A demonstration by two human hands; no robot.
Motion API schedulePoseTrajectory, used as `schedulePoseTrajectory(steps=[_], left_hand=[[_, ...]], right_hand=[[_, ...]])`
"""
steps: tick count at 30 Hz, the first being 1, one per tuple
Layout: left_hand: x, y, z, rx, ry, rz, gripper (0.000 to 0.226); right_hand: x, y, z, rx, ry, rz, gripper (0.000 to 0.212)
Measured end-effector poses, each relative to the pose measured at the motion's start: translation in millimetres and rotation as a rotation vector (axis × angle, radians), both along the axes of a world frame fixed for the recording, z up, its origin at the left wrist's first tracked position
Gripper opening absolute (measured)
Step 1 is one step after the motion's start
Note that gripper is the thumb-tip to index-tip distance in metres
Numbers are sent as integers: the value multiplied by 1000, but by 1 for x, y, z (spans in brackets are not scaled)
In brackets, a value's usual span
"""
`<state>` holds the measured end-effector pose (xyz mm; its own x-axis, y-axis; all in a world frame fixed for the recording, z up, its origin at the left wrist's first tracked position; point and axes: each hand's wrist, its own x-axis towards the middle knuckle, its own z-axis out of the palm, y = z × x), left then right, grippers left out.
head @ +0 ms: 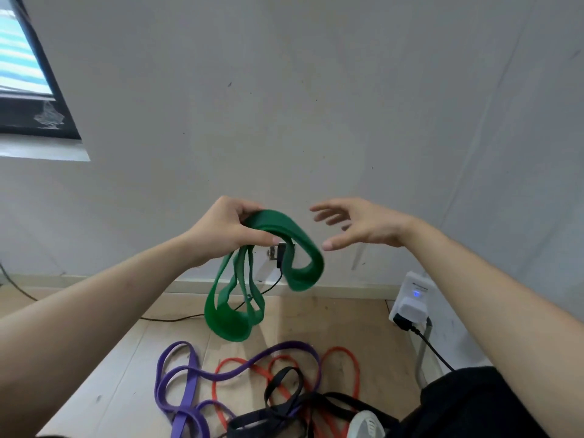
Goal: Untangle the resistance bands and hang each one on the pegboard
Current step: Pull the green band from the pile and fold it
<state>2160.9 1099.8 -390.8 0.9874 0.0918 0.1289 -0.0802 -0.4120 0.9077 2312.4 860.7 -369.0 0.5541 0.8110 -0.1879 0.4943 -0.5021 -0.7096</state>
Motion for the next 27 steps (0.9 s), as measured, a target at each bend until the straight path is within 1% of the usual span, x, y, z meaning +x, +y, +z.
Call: schedulePoseTrajectory(steps=[2, 3, 4, 6, 8, 10, 11, 13, 15, 18, 21, 22, 24, 25, 27], left_hand=[[0, -3, 0, 70, 1, -24, 26], [1, -4, 0, 87, -1, -25, 26], [0, -4, 0, 88, -4, -20, 26], [-1, -3, 1, 77, -15, -5, 25], [-5, 0, 2, 61, -18, 2, 22], [-9, 4, 2, 80, 4, -2, 20], [-10, 7, 1, 121, 18, -14, 24], [-11, 10, -4, 268, 37, -31, 33], [-13, 11, -7, 379, 51, -35, 35], [-14, 13, -4, 480, 61, -21, 34], [-12, 20, 1, 577, 58, 56, 41], [-11, 22, 0, 590, 58, 74, 47], [-8, 23, -5, 549, 56, 62, 56], [-8, 22, -9, 506, 51, 40, 57], [-8, 18, -16, 402, 56, 16, 47]], right_hand=[[-19, 21, 2, 37, -63, 74, 89], [-28, 31, 0, 48, -75, 109, 89], [-36, 41, -4, 61, -68, 138, 85], [-46, 54, -14, 112, -44, 165, 65], [-48, 59, -18, 188, -17, 133, 47], [-46, 58, -11, 215, -13, 96, 36], [-45, 56, -6, 221, -21, 91, 33], [-44, 54, 3, 224, -39, 100, 29], [-46, 53, 7, 210, -76, 121, 27], [-47, 52, 9, 140, -115, 143, 24], [-47, 52, 10, 123, -123, 139, 23], [-48, 52, 10, 138, -128, 133, 23], [-49, 54, 10, 199, -152, 108, 26], [-50, 54, 9, 242, -150, 88, 27], [-54, 55, 8, 341, -86, 47, 29]])
